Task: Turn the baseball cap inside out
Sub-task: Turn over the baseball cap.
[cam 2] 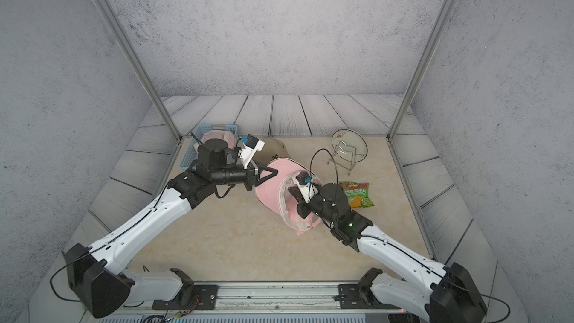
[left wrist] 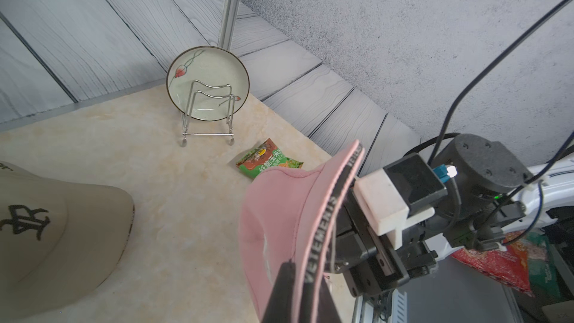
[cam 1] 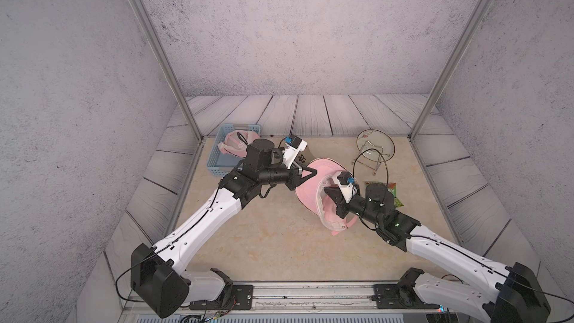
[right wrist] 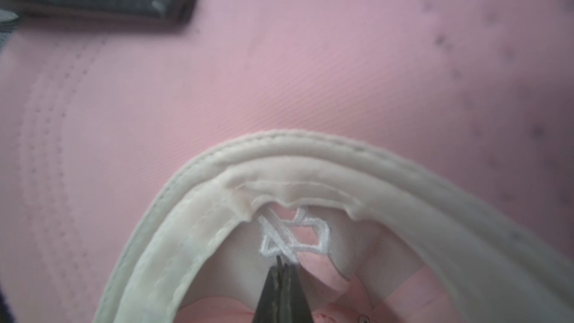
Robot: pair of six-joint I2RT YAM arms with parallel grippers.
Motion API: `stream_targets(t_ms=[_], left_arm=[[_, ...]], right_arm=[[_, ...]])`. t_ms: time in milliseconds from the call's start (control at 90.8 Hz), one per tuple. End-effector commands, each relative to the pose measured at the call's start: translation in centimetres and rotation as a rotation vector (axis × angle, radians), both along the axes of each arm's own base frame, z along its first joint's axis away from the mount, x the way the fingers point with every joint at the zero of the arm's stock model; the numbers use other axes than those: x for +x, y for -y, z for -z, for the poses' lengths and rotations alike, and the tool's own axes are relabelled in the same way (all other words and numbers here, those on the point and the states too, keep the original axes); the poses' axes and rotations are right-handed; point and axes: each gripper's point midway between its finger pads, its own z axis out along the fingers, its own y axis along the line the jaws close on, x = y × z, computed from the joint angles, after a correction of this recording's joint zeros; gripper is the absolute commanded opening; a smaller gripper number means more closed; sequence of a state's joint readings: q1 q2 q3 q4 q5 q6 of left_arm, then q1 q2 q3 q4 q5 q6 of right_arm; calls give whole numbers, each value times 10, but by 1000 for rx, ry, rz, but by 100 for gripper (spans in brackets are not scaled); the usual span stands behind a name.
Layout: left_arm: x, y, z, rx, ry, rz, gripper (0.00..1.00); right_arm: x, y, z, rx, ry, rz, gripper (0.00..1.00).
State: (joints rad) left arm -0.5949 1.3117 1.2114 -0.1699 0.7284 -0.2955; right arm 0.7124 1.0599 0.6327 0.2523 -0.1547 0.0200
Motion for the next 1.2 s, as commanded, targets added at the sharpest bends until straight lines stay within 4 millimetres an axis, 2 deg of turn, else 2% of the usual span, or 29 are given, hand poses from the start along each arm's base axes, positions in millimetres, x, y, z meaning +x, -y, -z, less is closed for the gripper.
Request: stream_targets(t_ms=[0,154,352,572,705,793,969,1079,1189], left_arm=[[-6,7,-19,-112,-41,53,0],[-12,14,-28,-186,-102,106,0],[-11,14,-22,-158,-143,96,0],[-2,-4,-27,-65,-52,-24,0],[0,-12,-36,-41,-19,-60,0],[4,-21,-39,-28,4,-109,0],[6,-27,-46,-50,20,-132,0],[7,-32,-42,-15,35,-144,0],[8,-34,-35,11,48,-155,0]], right_arm=[[15,-2,-15,37,41,60,0],[26,-8,-4,12,25,101,0],[39,0,10,-50,16,225,0],[39,26,54,-216,-89,335,9],[40,58,82,-353,-132,471,11],[41,75,93,-421,-149,546,12],[41,87,100,-490,-171,600,14],[41,96,94,-530,-174,641,16],[38,80,76,-468,-168,551,20]])
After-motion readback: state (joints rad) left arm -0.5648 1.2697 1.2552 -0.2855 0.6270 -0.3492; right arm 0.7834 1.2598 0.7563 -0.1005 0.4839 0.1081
